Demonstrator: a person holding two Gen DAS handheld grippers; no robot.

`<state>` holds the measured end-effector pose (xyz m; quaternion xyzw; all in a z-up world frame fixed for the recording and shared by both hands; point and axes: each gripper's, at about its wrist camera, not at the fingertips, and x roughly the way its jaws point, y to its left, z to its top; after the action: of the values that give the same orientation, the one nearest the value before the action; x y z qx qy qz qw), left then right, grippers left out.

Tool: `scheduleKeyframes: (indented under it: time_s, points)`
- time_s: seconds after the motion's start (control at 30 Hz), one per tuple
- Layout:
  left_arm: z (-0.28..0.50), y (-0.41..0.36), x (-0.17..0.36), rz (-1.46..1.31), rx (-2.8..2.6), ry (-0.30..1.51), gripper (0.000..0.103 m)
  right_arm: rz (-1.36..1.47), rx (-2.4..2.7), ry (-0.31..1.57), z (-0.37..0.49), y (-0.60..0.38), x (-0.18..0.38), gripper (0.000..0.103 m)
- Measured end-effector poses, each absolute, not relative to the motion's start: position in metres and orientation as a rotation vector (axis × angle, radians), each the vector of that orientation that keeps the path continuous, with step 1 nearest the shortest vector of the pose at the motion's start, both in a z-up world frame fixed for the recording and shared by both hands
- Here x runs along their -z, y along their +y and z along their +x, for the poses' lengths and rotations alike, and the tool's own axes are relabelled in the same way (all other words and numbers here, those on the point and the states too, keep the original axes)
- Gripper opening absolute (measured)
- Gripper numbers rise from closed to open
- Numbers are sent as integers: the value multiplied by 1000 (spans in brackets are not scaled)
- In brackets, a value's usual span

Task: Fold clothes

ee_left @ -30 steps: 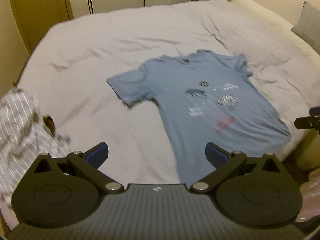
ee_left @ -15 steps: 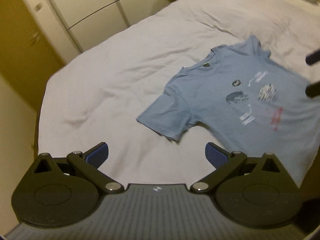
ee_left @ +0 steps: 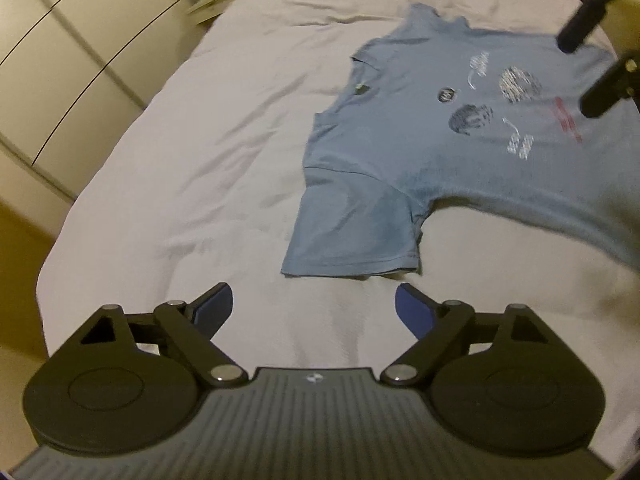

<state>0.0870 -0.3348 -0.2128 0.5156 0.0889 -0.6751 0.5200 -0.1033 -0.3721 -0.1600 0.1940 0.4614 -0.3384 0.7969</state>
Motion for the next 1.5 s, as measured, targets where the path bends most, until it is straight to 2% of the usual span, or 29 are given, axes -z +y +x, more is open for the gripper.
scheduleKeyframes:
  time_s: [0.1, 0.2, 0.37, 0.53, 0.7, 0.97, 1.03, 1.07, 1.13, 1.2, 1.4, 1.47, 1.5]
  points:
    - [93, -344, 229, 1286, 1644, 143, 86, 440, 724, 1016, -91, -378, 174, 57]
    - [97, -352, 248, 1344, 1666, 90, 84, 411, 704, 1052, -79, -380, 191, 57]
    - [104, -369, 285, 1495, 1707, -53, 71, 341, 604, 1096, -58, -382, 225, 56]
    - [116, -389, 330, 1654, 1748, -290, 57, 178, 502, 1113, -28, -377, 257, 49]
    - [126, -396, 375, 1798, 1823, -661, 57, 154, 476, 1131, -9, -383, 282, 48]
    - [136, -414, 418, 1823, 1891, -987, 57, 61, 461, 1169, 8, -385, 318, 47]
    - [141, -416, 424, 1802, 1890, -1065, 52, -19, 446, 1172, 15, -380, 325, 47]
    - [143, -416, 425, 1796, 1889, -1084, 47, -65, 438, 1175, 19, -377, 329, 47]
    - [145, -418, 425, 1801, 1885, -1066, 26, -164, 420, 1183, 28, -370, 337, 48]
    - [145, -421, 422, 1792, 1875, -1011, 17, -221, 414, 1193, 34, -367, 343, 48]
    - [144, -426, 410, 1743, 1872, -900, 11, -333, 412, 1222, 51, -366, 358, 45]
    - [144, -428, 405, 1735, 1876, -880, 11, -364, 408, 1230, 56, -366, 362, 37]
    - [144, -428, 403, 1730, 1875, -871, 11, -358, 403, 1231, 56, -367, 363, 26]
